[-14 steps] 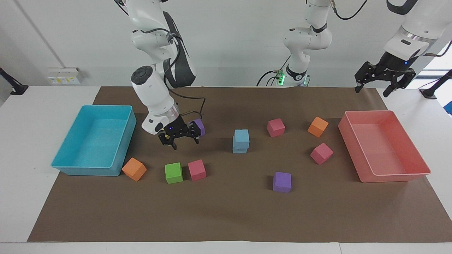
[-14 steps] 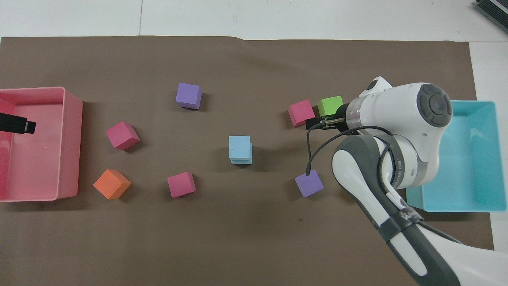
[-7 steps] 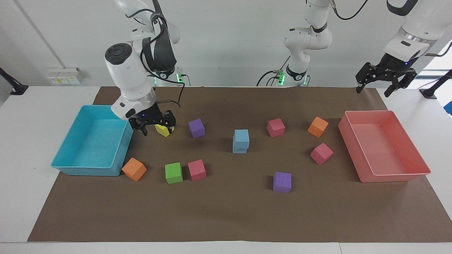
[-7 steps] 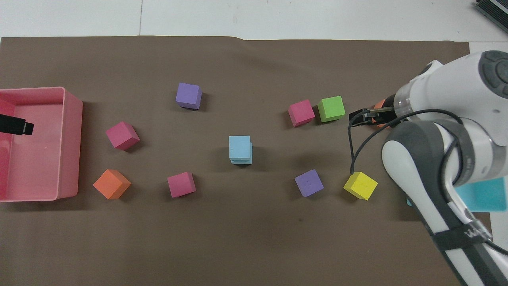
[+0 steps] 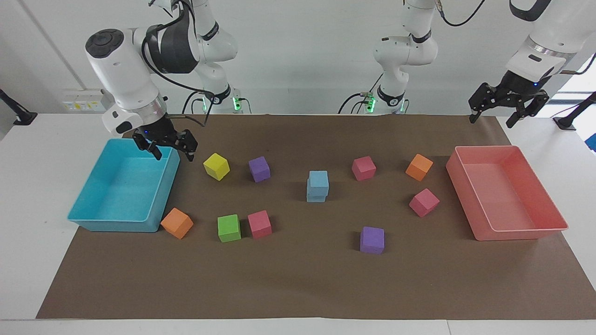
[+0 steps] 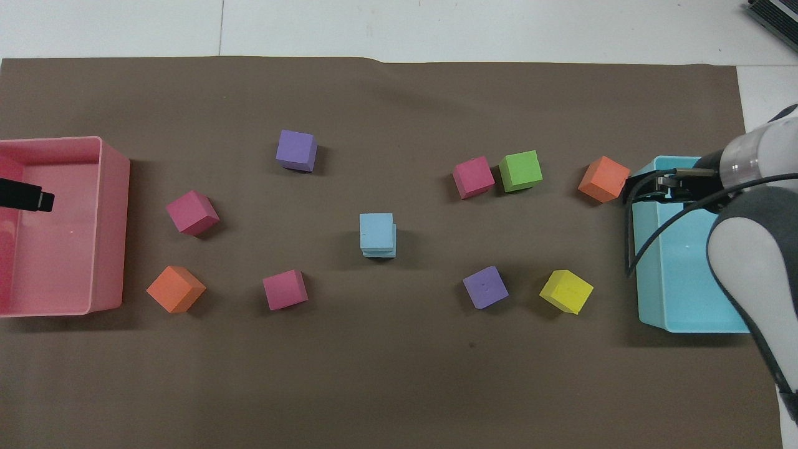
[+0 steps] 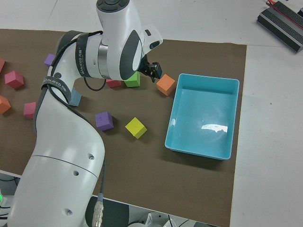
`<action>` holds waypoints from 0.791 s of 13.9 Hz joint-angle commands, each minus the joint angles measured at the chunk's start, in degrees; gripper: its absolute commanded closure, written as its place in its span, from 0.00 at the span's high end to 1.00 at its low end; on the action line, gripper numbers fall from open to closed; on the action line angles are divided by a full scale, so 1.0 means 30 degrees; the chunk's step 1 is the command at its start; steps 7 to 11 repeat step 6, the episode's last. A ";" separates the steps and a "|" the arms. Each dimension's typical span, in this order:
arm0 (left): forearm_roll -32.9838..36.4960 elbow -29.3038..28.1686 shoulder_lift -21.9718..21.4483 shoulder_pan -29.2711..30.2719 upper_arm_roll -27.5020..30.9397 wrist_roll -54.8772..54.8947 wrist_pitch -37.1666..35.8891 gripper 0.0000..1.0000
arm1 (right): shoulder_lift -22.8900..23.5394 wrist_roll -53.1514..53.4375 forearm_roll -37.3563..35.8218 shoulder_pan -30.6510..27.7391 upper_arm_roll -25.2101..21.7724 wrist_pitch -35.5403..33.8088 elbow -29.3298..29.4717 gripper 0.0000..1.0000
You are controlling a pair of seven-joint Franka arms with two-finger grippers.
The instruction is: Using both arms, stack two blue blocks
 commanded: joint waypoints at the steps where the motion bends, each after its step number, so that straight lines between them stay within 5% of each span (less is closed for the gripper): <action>1: 0.0259 -0.0150 -0.0088 0.0224 -0.0152 -0.0202 0.0122 1.00 | -0.1136 0.0407 -0.1209 -0.0227 0.0118 -0.1383 0.0163 1.00; 6: 0.0289 -0.0237 -0.0146 0.0225 -0.0151 -0.0202 0.0005 1.00 | -0.1697 0.0204 -0.1651 -0.0256 0.0118 -0.4372 0.2354 1.00; 11: 0.0289 -0.0237 -0.0146 0.0225 -0.0151 -0.0202 0.0005 1.00 | -0.1697 0.0204 -0.1651 -0.0256 0.0118 -0.4372 0.2354 1.00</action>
